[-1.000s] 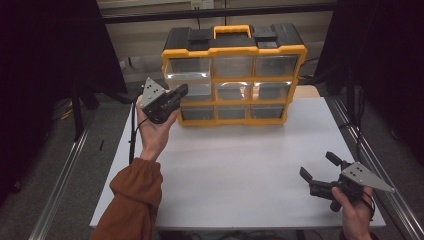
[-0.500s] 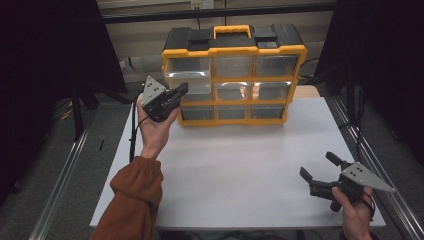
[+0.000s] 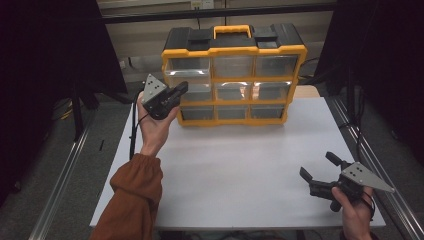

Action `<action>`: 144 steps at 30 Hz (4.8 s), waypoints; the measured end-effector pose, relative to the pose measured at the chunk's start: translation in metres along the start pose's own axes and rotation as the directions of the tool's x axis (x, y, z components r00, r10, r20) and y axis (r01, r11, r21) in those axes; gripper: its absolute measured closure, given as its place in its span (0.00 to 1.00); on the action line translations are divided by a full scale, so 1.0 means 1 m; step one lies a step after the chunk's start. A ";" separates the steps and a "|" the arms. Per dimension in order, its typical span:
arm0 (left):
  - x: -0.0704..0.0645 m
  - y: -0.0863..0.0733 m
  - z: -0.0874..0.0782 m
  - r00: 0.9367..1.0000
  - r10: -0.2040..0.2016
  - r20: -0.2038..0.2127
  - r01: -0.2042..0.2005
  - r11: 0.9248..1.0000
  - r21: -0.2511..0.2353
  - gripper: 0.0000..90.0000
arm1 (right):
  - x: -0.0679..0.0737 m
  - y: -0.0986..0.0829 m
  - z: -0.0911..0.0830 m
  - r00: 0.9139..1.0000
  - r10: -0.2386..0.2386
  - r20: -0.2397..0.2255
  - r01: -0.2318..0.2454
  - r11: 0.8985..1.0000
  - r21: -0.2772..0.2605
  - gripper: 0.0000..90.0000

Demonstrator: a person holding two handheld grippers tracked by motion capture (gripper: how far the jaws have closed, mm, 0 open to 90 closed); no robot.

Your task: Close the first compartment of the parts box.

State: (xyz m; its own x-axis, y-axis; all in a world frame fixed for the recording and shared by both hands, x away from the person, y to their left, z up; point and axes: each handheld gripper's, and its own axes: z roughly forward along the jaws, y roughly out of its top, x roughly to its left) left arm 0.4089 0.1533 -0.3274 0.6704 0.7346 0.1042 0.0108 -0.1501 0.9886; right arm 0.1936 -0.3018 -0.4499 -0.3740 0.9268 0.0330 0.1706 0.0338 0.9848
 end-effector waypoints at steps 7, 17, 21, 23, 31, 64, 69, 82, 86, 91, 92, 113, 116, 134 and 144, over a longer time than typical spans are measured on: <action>0.000 0.000 0.003 1.000 -0.004 0.002 0.004 1.000 0.002 0.99 | 0.000 0.000 0.000 1.000 0.001 0.000 -0.001 1.000 0.001 0.01; 0.001 -0.001 0.007 1.000 0.000 -0.007 0.000 1.000 0.007 0.99 | 0.000 0.000 0.000 1.000 0.002 -0.003 -0.002 1.000 0.002 0.01; 0.002 -0.003 0.009 1.000 -0.013 -0.009 0.013 1.000 0.008 0.99 | 0.000 0.000 0.000 1.000 0.000 -0.003 0.000 1.000 0.002 0.01; 0.002 -0.003 0.010 1.000 -0.009 -0.011 0.009 1.000 0.008 0.99 | 0.000 0.000 0.000 1.000 -0.001 -0.003 0.001 1.000 0.001 0.01; 0.004 -0.002 0.012 1.000 -0.007 -0.012 0.007 1.000 0.013 0.99 | 0.000 0.000 0.000 1.000 0.003 -0.003 -0.003 1.000 0.003 0.01; 0.010 -0.002 0.023 0.999 -0.019 -0.032 0.019 1.000 0.007 0.99 | 0.000 0.000 0.000 1.000 0.000 -0.004 0.000 1.000 0.009 0.01; 0.011 -0.002 0.025 0.999 -0.026 -0.036 0.027 1.000 0.004 0.99 | 0.001 0.000 0.000 1.000 0.001 -0.003 -0.001 1.000 0.008 0.01; 0.013 -0.001 0.028 0.999 -0.011 -0.039 0.012 1.000 0.020 0.99 | 0.001 0.000 -0.001 1.000 0.000 -0.004 0.000 1.000 0.008 0.01; 0.014 -0.002 0.031 0.999 -0.017 -0.048 0.018 1.000 0.016 0.99 | 0.001 0.000 -0.001 1.000 0.001 -0.004 -0.001 1.000 0.008 0.01; 0.014 -0.001 0.032 0.998 -0.019 -0.055 0.020 1.000 0.016 0.99 | 0.001 0.000 -0.001 1.000 0.000 -0.004 0.000 1.000 0.009 0.01; 0.014 -0.001 0.032 0.998 -0.019 -0.055 0.020 1.000 0.016 0.99 | 0.001 0.000 -0.001 1.000 0.000 -0.004 0.000 1.000 0.009 0.01; 0.019 0.001 0.040 0.998 -0.011 -0.061 0.012 1.000 0.025 0.99 | 0.001 0.000 -0.001 1.000 -0.002 -0.007 0.002 1.000 0.010 0.01; 0.020 0.002 0.040 0.998 -0.006 -0.062 0.008 1.000 0.030 0.99 | 0.001 -0.001 -0.001 1.000 -0.003 -0.010 0.003 1.000 0.007 0.01; 0.023 0.004 0.045 0.997 0.009 -0.071 -0.006 0.999 0.042 0.99 | 0.000 -0.001 -0.001 1.000 0.001 -0.007 -0.001 1.000 0.011 0.01; 0.025 0.003 0.049 0.997 0.006 -0.076 -0.003 0.999 0.039 0.99 | -0.002 -0.002 0.003 1.000 0.003 -0.017 -0.002 1.000 0.017 0.01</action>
State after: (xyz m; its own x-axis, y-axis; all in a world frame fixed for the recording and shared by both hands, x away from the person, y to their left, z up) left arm 0.4618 0.1390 -0.3269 0.6125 0.7816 0.1182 0.0376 -0.1782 0.9833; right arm 0.1966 -0.3031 -0.4523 -0.3890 0.9204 0.0385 0.1872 0.0380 0.9816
